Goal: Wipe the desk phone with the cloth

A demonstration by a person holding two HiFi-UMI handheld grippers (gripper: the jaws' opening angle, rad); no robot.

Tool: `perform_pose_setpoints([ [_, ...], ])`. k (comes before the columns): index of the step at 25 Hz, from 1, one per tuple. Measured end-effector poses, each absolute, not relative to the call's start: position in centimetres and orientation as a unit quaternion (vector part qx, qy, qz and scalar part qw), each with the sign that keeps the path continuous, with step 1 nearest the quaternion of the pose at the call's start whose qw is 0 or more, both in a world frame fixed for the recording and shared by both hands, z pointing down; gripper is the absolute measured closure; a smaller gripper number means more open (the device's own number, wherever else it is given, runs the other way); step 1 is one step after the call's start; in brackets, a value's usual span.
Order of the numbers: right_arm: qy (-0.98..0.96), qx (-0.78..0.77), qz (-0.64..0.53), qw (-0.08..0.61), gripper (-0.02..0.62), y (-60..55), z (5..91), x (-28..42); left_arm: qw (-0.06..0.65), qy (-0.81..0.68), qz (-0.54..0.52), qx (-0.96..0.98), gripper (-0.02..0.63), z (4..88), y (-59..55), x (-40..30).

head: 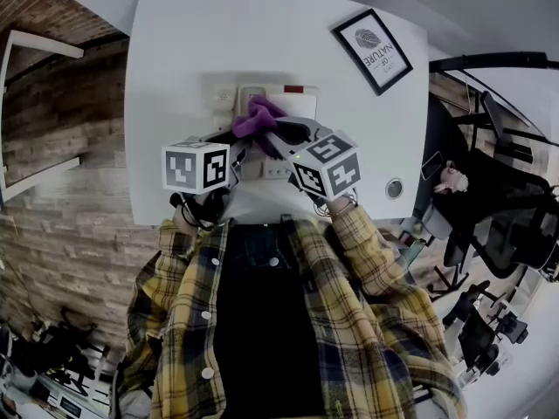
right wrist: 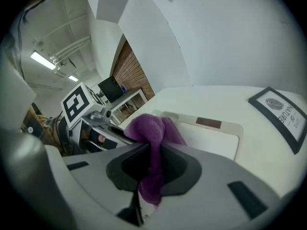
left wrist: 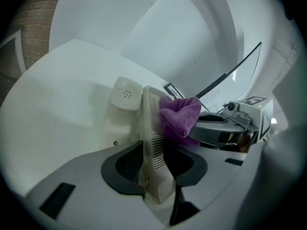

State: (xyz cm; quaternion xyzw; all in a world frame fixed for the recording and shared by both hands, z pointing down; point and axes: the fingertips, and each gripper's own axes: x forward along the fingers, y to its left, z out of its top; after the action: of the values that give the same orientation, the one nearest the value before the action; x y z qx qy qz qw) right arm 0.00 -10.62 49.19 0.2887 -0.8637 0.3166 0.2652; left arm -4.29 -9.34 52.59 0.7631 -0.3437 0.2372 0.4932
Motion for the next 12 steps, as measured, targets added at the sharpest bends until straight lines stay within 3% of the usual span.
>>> perform_pose_setpoints([
  [12,-0.84,0.336,0.322,0.279,0.535,-10.1,49.8,5.9,0.494,-0.344,0.237,0.762,0.469,52.8,-9.2,-4.3],
])
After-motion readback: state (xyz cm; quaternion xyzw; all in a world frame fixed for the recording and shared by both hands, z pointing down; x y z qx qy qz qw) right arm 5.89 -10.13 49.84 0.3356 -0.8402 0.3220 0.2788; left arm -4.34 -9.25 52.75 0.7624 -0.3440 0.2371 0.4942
